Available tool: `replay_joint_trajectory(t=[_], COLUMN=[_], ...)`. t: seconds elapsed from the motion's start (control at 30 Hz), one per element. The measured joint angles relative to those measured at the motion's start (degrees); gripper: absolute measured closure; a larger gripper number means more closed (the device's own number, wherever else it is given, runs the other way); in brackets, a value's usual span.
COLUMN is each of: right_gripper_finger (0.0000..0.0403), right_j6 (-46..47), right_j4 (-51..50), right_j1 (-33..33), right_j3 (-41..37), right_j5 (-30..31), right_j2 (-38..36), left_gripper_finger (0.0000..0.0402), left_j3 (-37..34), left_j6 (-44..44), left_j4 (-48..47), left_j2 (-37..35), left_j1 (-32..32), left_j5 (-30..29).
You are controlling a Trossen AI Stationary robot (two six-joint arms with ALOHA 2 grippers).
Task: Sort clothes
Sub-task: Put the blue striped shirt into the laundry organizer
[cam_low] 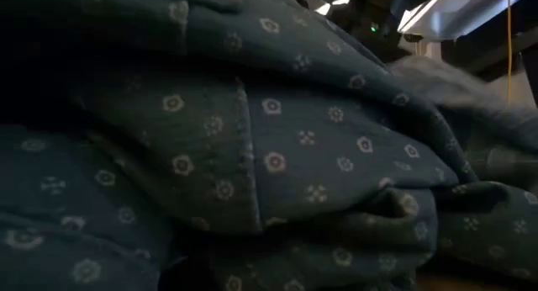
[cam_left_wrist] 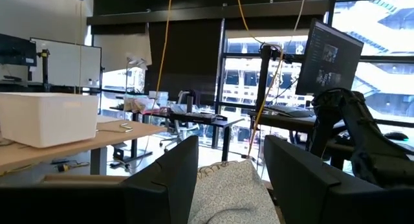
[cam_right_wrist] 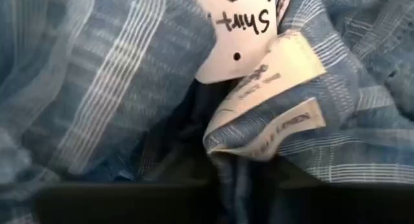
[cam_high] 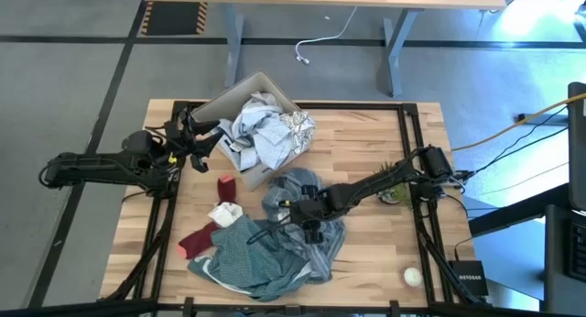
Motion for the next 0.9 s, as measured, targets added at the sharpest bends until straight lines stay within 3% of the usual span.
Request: replay_joint_trajectory(t=[0.1,0.3,0.4,0.73,0.9], right_gripper_finger=[0.0385,0.0369,0.0388,0.0388,0.0389], right_j6=[-1.33,-1.2,-2.41,-7.55,-14.69], right_j4=[-2.98,-10.6,-10.75,-9.47,-7.68], right_j1=[-0.14,2.14,3.54,5.14,5.14], right_j3=[0.1,4.04,6.16,12.67,19.5], right_j5=[3.85,10.23,11.22,16.99,24.83], right_j2=[-0.01,-2.32,-5.01,-13.98,-16.57], left_gripper_finger=[0.0231,0.0231,0.0231,0.0231,0.0231], left_j3=[0.0,0.0,0.0,0.0,0.0], left_j6=[-0.15,-0.14,-0.25,-0.41,-0.19], left_j4=[-0.01,-0.48,-0.49,-0.54,-0.31], left_j2=[0.0,0.0,0.0,0.0,0.0], left_j1=[0.0,0.0,0.0,0.0,0.0], left_j5=[0.0,0.0,0.0,0.0,0.0])
